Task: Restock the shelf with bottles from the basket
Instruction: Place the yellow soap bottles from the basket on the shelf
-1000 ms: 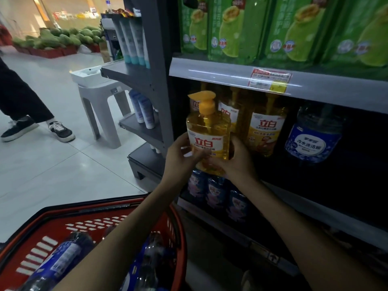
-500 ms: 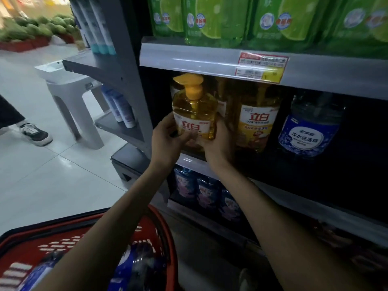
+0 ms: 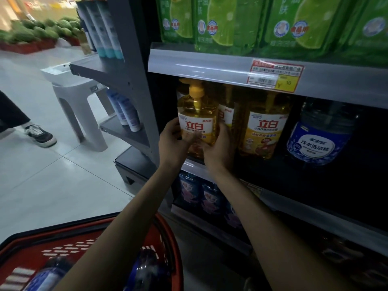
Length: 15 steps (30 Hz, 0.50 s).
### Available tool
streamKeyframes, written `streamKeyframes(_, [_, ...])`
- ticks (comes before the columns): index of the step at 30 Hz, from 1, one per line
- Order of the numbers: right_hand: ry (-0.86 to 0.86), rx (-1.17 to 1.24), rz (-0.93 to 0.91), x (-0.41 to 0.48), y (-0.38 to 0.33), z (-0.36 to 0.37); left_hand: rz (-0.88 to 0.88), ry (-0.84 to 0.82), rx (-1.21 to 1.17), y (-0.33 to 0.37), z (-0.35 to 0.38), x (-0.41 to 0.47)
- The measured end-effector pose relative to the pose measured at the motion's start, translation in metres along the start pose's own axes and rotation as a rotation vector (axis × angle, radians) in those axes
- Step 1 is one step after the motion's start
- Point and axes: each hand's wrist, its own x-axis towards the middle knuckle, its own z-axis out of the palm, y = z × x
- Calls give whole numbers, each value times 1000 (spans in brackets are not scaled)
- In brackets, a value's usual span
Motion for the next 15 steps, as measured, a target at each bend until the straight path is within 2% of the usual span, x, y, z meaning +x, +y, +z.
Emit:
streamKeyframes(7, [-23,8,47,-1,1,0,-102,46,5,-1,6,7])
streamKeyframes(15, [-121,-32,54,-14,-10,-21,-141,-52,89,11,-13,-18])
